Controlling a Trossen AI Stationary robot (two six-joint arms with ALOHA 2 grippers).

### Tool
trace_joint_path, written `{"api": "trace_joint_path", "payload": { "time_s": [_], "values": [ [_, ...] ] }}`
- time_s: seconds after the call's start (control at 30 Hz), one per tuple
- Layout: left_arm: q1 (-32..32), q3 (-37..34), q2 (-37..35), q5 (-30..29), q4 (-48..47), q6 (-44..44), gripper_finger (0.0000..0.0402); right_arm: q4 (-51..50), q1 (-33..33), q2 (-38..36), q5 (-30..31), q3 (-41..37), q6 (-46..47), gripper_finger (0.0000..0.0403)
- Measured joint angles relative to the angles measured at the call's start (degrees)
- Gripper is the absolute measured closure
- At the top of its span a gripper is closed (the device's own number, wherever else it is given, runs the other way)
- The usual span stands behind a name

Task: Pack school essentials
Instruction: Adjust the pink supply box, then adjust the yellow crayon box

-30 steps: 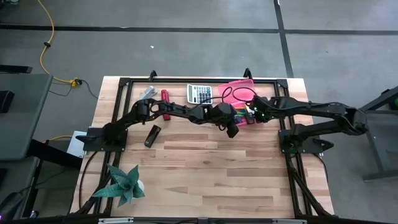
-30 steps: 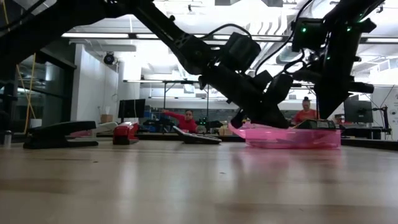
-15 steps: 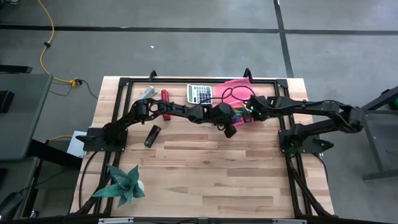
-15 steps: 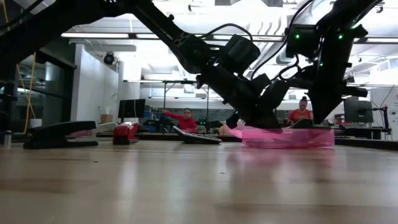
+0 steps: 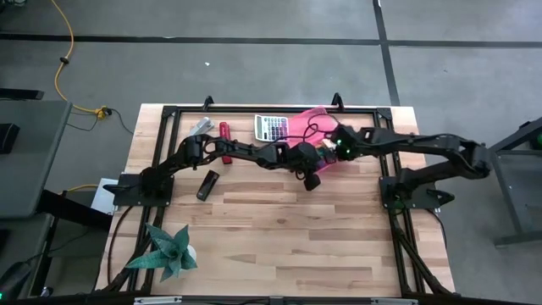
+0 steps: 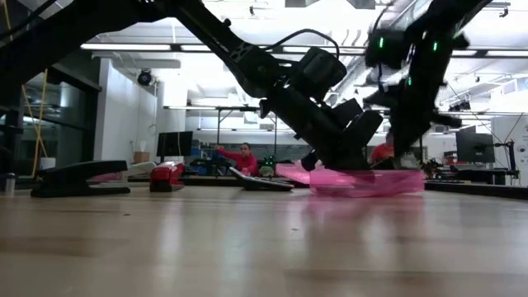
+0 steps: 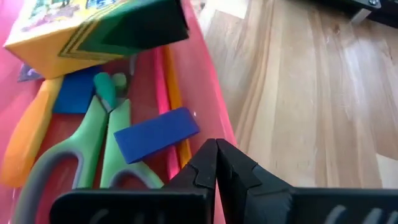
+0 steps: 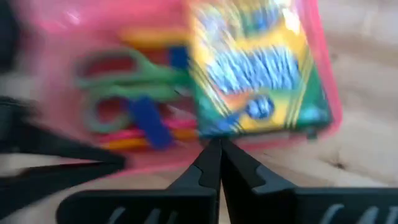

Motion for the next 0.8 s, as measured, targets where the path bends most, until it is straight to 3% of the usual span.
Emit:
{"api": "trace_joint_path", "payload": {
  "time_s": [0.2,0.37,0.57,0.8],
  "values": [
    [-0.1,0.0,0.1,1.2,0.0,-0.1,0.0401,-2.4,-0.4,-5.2,7.1,1.1,0.1,0.0403],
    [-0.1,0.0,0.1,1.8,0.0,-0.2,0.0401,-2.4,-1.3,-4.5,4.2,-1.3,2.3,0.0403],
    [0.0,-0.1,0.1,2.5,0.5,-0.4,0.0401,-2.7,2.7,-5.2,0.9,-1.6,5.0,0.0403],
    [0.0,-0.1,0.1,3.1,0.9,-0.4,0.0401,-4.2,7.1,-4.3,4.3,-1.6,9.7,0.0403]
  ]
}}
